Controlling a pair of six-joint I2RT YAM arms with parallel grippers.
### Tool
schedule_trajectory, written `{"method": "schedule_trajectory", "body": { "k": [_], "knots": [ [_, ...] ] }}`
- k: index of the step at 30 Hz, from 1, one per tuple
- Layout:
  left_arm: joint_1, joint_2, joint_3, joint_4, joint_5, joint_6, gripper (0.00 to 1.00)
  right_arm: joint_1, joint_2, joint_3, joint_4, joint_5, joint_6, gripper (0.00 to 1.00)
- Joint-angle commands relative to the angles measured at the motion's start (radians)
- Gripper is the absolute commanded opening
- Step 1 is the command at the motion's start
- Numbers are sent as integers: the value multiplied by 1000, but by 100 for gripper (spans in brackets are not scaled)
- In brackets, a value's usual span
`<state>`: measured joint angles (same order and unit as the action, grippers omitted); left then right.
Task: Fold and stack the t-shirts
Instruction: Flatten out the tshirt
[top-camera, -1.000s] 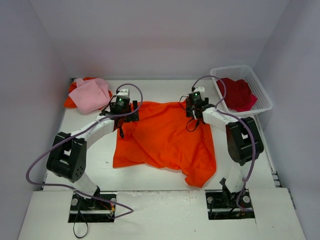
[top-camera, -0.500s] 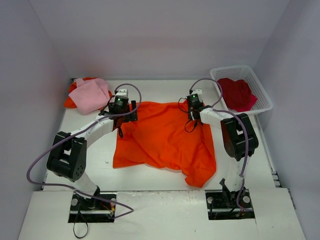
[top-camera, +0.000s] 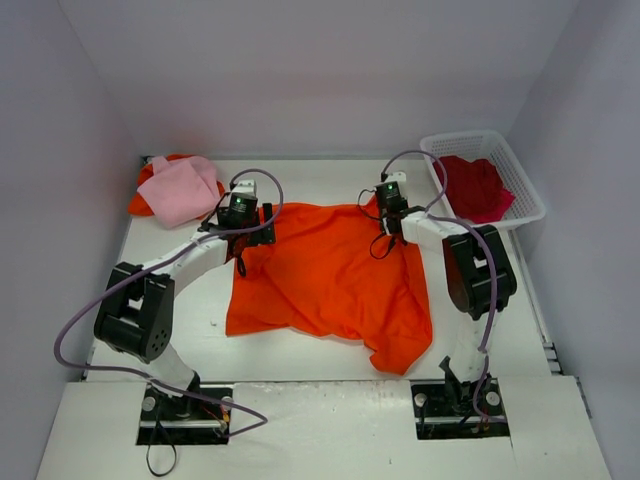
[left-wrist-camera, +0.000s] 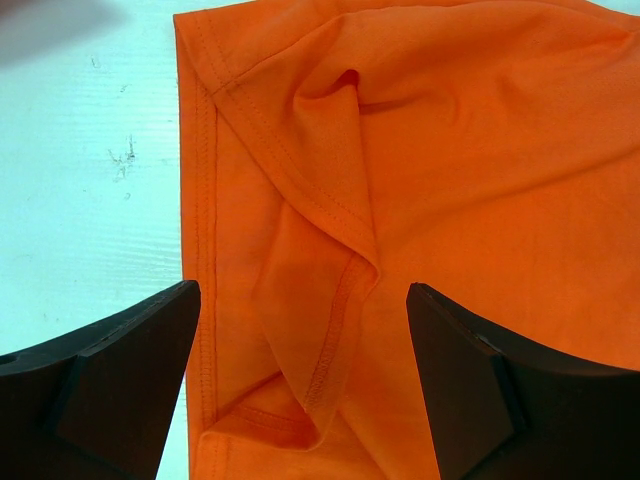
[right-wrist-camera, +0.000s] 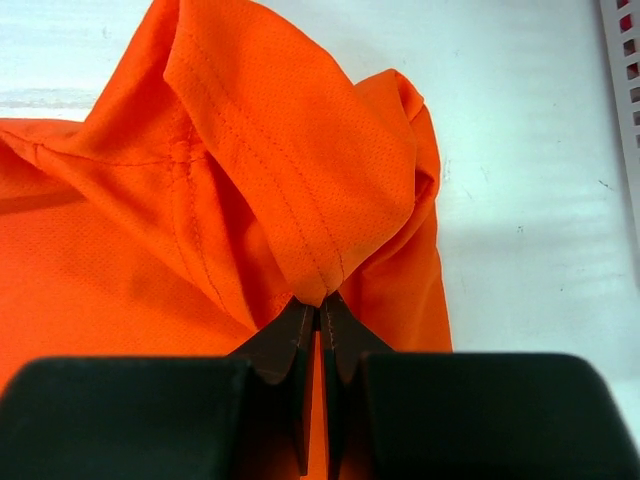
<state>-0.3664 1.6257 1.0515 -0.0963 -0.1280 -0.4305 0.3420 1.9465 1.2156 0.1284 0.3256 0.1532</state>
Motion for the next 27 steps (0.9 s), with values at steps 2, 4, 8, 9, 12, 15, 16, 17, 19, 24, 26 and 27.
{"method": "schedule_trajectory", "body": {
  "k": [2,4,8,9,12,15,16,17,19,24,26,27],
  "knots": [
    [4,-10,8,55,-1,6,79,-14,-3,62,39,38,-10,0],
    [4,-12,7,53,-1,6,79,-20,2,81,34,41,-14,0],
    [4,-20,-1,53,5,3,79,-44,41,179,1,35,-24,0],
    [4,-21,-4,55,7,1,79,-49,49,202,-18,30,-26,0],
    [4,-30,-15,63,14,-2,79,-60,81,288,-38,21,-27,0],
    [4,-35,-21,63,18,-2,79,-66,115,360,-46,15,-27,0],
    [4,-36,-22,64,19,-2,79,-67,124,396,-47,15,-27,0],
    [4,-39,-24,63,21,-2,79,-69,147,416,-47,15,-27,0],
    [4,-43,-31,66,19,-1,79,-78,172,453,-49,20,-23,0],
    [4,-41,-38,64,5,12,79,-90,232,535,-26,32,0,0],
    [4,-33,-28,56,1,16,79,-90,247,541,8,52,-3,1],
    [4,-32,-27,53,2,18,79,-90,253,544,17,59,-9,6]
  ]
}}
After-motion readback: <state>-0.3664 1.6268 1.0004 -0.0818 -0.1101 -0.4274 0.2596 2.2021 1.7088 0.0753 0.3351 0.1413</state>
